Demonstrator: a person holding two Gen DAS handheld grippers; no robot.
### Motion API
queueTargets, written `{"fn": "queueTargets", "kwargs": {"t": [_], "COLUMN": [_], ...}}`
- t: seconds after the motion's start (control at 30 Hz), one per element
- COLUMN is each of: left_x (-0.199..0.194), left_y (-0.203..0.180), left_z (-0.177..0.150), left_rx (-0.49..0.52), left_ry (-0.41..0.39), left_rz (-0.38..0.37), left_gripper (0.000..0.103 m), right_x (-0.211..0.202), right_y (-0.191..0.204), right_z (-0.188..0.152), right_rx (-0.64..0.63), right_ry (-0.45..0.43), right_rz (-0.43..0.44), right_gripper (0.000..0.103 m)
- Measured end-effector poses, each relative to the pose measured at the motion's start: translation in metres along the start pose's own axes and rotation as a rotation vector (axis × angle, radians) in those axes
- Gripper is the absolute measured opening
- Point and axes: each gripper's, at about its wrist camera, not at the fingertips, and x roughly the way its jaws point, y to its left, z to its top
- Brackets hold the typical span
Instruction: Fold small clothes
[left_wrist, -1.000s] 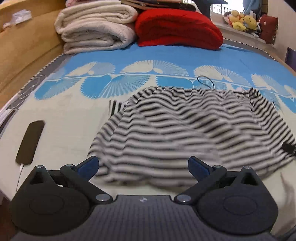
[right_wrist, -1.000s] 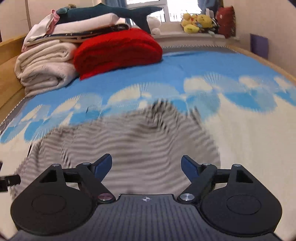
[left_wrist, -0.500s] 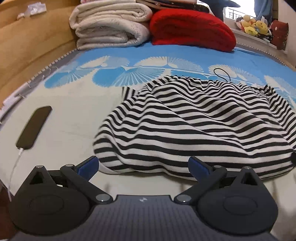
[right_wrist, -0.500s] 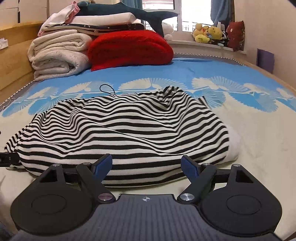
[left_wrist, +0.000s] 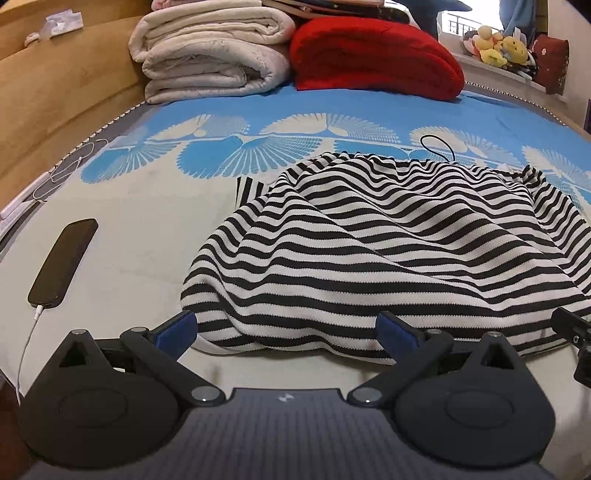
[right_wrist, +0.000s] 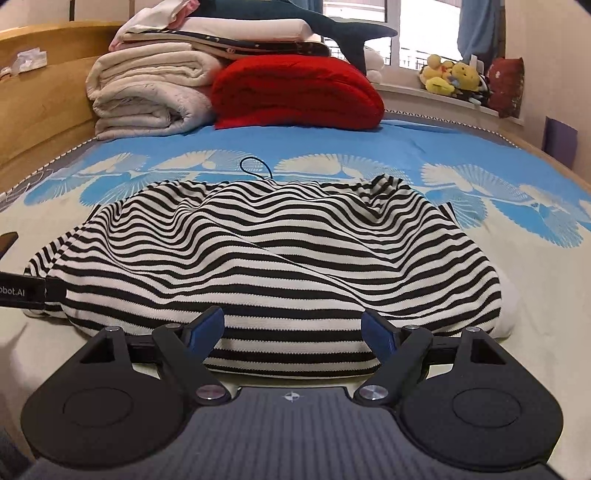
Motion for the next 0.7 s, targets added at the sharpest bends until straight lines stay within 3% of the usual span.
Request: {"fn": "queueTargets", "kwargs": {"t": [0.53,0.6,0.7], "left_x": [0.002,0.0,-0.008], "left_y": [0.013,0.032,0.066], "left_z": [0.004,0.01,0.019], "left_rx": [-0.02,-0.065,-0.106], "left_ry": [0.027,0.011,-0.06], "left_rz": [-0.009,0.039,0.228], "left_gripper": [0.103,0.103,0.103], "right_x": [0.005,0.004,0.004], "right_y": [0.001,0.004,0.008], "right_z": [-0.003,-0.004,-0.006], "right_rx": [0.006,-0.01,-0.038], "right_ry": [0.029,0.028,0.029], "right_rz": [0.01,0.02,0.036], "right_gripper": [0.082,0.082,0.083]}}
